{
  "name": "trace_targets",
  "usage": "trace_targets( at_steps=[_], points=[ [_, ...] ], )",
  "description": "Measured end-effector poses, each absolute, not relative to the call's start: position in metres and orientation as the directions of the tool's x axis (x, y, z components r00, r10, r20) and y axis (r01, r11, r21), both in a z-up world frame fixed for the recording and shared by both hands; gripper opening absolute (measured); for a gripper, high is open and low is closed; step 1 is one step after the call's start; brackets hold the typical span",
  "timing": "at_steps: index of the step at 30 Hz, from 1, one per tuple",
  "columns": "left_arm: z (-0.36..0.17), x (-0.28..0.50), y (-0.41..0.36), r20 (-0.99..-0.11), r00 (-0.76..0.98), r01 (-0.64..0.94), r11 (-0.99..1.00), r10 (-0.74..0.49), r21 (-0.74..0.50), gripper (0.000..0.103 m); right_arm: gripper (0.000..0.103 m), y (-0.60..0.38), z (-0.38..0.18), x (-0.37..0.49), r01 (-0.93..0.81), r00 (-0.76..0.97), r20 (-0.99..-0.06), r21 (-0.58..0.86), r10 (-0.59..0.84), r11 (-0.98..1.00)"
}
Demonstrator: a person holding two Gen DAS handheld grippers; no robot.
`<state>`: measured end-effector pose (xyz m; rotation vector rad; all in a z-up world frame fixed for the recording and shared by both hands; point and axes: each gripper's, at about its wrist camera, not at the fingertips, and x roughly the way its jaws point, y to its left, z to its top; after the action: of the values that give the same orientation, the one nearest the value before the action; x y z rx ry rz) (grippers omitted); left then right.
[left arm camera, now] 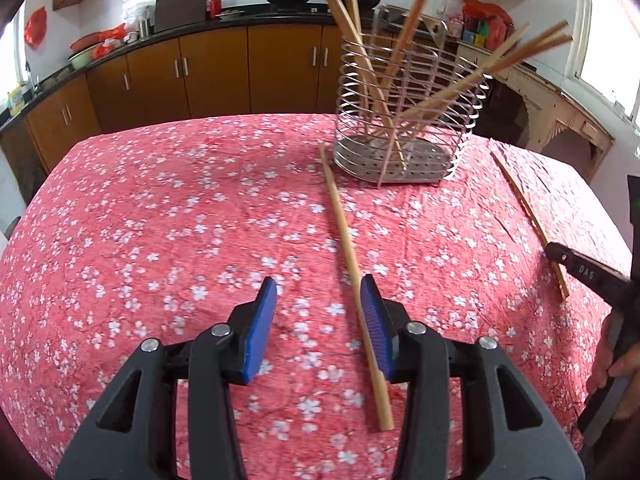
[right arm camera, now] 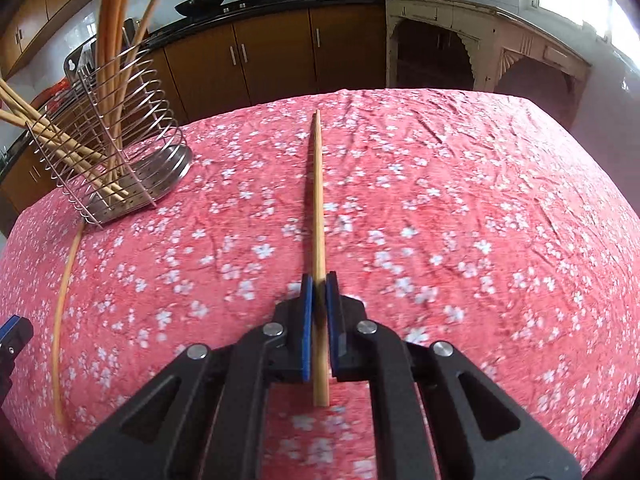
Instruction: Organize utensils
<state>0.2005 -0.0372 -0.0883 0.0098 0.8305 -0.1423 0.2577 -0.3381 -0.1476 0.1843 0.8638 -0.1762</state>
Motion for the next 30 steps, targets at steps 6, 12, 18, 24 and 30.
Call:
trace_targets(
  at_steps=[6, 12, 18, 24, 30],
  points=[
    [-0.096, 0.202, -0.055, -0.745, 0.663, 0.131, 0.991, -0.082, 0.008, 0.045, 0.008, -0.332, -0.147, 0.256, 0.186, 0.644, -0.759, 0.032, -0.097, 0.982],
    [-0.102, 0.205, -0.063, -0.762, 0.643, 0.126, 0.992, -0.075, 0.009, 0.046, 0.008, -0.326, -0.146, 0.251, 0.177, 0.646, -0.758, 0.036, -0.088, 0.984],
    [-0.111, 0.210, -0.069, -0.771, 0.636, 0.104, 0.993, -0.030, 0.047, 0.037, 0.008, -0.321, -0.148, 0.252, 0.161, 0.647, -0.758, 0.027, -0.084, 0.987],
    [-0.111, 0.221, -0.051, -0.771, 0.636, 0.052, 0.996, 0.026, 0.077, 0.009, 0.008, -0.304, -0.150, 0.247, 0.076, 0.653, -0.757, 0.047, -0.014, 0.996],
    [-0.110, 0.234, -0.004, -0.772, 0.630, -0.022, 0.996, 0.081, 0.086, 0.009, 0.008, -0.299, -0.151, 0.243, 0.058, 0.653, -0.758, 0.052, 0.001, 0.997]
  ],
)
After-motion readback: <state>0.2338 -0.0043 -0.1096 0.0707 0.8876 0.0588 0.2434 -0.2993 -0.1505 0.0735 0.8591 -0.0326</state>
